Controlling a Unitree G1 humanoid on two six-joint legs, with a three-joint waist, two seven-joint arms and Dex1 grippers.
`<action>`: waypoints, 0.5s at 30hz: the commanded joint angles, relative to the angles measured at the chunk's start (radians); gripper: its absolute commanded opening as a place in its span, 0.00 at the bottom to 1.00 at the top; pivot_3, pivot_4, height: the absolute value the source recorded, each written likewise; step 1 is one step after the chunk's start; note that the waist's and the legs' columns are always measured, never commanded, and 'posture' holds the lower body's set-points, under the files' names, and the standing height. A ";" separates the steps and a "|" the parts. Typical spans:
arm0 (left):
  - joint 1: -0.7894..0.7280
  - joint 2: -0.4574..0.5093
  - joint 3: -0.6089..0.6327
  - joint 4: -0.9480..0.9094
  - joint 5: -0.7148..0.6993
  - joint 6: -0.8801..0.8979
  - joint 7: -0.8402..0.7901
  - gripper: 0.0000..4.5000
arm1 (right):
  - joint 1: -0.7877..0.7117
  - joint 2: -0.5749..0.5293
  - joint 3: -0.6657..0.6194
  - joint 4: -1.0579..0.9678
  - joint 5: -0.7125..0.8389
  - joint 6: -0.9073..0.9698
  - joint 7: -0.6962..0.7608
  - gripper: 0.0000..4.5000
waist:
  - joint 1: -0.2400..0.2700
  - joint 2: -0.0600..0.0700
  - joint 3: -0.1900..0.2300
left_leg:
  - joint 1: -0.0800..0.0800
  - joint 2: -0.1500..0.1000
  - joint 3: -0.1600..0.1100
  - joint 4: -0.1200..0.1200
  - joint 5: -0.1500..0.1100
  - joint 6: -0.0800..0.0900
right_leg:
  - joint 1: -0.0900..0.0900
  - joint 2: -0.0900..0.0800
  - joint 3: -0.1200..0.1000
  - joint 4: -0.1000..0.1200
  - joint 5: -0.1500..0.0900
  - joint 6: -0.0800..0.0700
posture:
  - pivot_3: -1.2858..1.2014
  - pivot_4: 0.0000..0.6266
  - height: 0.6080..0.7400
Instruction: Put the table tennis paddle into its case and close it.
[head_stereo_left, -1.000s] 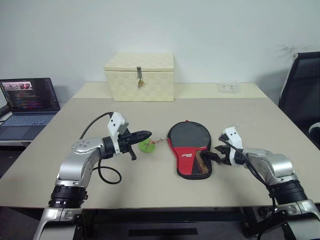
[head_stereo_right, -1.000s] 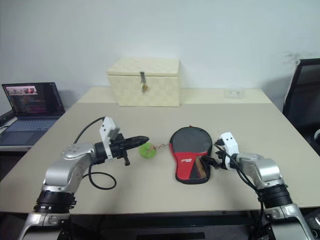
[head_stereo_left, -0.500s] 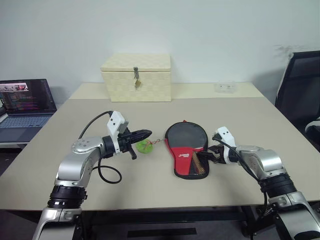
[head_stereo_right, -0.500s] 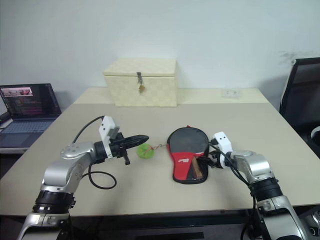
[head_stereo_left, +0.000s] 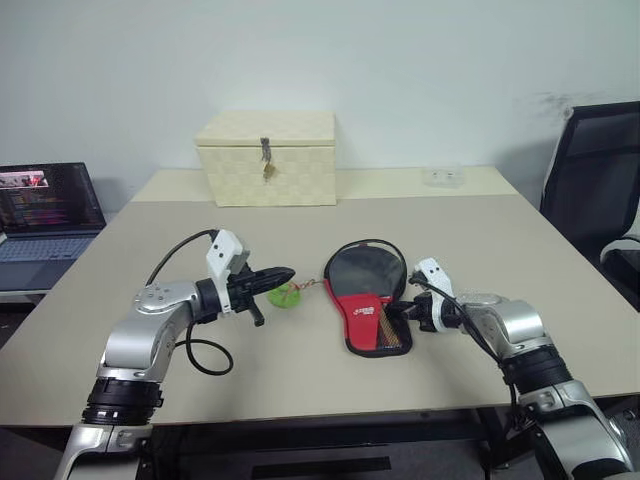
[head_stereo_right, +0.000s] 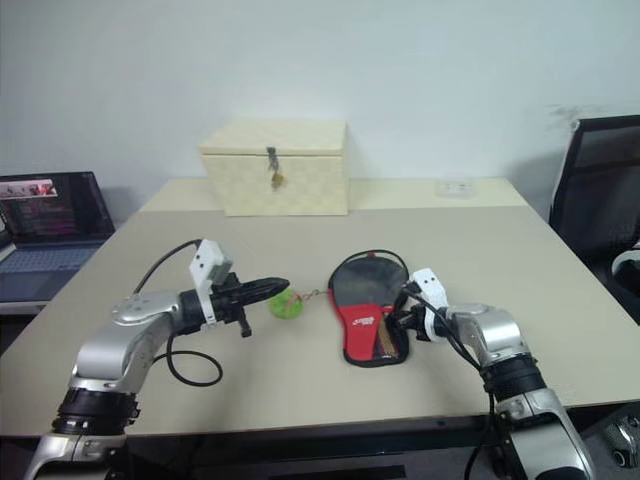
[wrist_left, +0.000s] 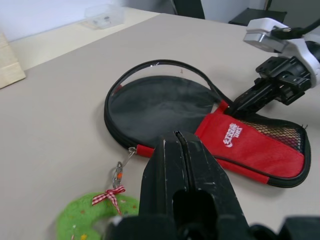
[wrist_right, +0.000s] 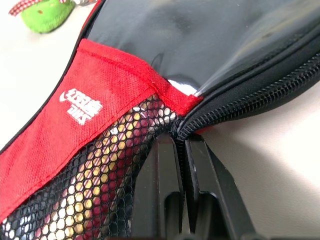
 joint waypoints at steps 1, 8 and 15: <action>0.017 0.046 0.036 -0.074 -0.068 0.026 -0.072 0.00 | -0.025 0.035 0.012 0.003 0.027 0.047 0.035 0.00 | -0.004 0.000 0.000 | 0.001 0.000 0.000 0.000 0.000 0.000 | 0.001 0.000 0.000 0.000 -0.001 0.001 | 0.52 0.24 1.00; 0.113 0.149 0.030 -0.157 -0.139 0.087 -0.197 0.00 | 0.006 0.085 0.036 -0.144 0.065 0.156 0.061 0.00 | -0.021 0.000 0.000 | 0.002 0.002 0.000 -0.004 0.000 0.000 | 0.001 0.002 0.001 0.000 -0.001 -0.001 | 0.52 0.24 1.00; 0.187 0.167 0.031 -0.233 -0.174 0.119 -0.212 0.00 | 0.113 0.101 0.057 -0.362 0.111 0.275 0.034 0.00 | -0.020 0.000 0.000 | -0.003 0.002 -0.003 -0.004 -0.001 0.000 | -0.004 0.002 0.001 0.000 -0.002 -0.004 | 0.52 0.24 1.00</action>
